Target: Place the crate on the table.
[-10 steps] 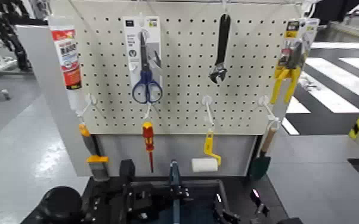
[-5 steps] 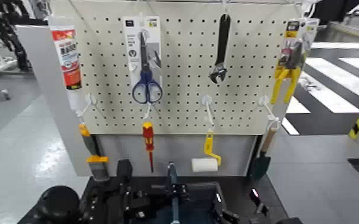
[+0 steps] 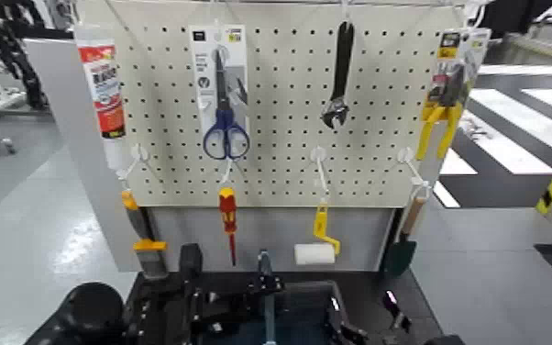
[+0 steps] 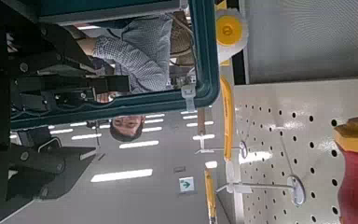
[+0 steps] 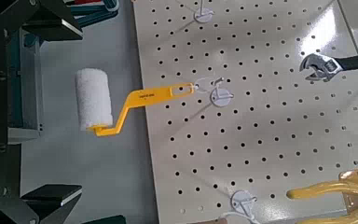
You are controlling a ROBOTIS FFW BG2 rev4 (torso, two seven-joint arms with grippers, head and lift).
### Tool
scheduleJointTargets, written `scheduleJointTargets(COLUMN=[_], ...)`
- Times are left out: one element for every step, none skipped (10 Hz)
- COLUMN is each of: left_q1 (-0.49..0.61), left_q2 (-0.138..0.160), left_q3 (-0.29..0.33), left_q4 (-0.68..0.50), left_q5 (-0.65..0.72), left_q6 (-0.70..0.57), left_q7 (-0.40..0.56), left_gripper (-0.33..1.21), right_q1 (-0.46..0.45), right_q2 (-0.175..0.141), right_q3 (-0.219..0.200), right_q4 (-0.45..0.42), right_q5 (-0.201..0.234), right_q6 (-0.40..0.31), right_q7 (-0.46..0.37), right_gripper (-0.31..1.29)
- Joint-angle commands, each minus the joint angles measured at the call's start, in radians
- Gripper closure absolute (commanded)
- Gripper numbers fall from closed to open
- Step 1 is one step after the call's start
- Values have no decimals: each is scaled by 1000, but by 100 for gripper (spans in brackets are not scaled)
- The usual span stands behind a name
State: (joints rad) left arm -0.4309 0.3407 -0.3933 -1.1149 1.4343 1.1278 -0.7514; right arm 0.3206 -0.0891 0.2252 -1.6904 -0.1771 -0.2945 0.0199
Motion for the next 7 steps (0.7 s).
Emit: scheduleJointTargets(left_q1=[6,12,21,29,32,34,44], left_q2=[0,0,-3,-5,-5,-6,-6], left_q3=[8,13,17,24,31,34,47], left_q4=[-16,-22,-25,-28,-29,-33,-43], left_q5=[-8,-15,-20,-22,-31,-31,-31], left_q6=[-23,-34,-42,-43,-43,-43,-42], left_q7=[0,-6,-8,-8,-8,-8,-6], left_gripper=[4,3,-1,-2,9,20,24], right_q1=[3,3,3,3,5,5,5], right_q2=[0,0,0,0,0,0,0], right_q3=[-1,-1,-3,-3,-3,-3,-3], right_q4=[-2,-2,-2,-2,-2,-2,-3], right_q5=[-2,-2,-2,-2,-2,-4,-4], right_q6=[0,0,0,0,0,2,2], right_q7=[0,0,0,0,0,0,0], right_gripper=[14,14,14,14,14,14,14])
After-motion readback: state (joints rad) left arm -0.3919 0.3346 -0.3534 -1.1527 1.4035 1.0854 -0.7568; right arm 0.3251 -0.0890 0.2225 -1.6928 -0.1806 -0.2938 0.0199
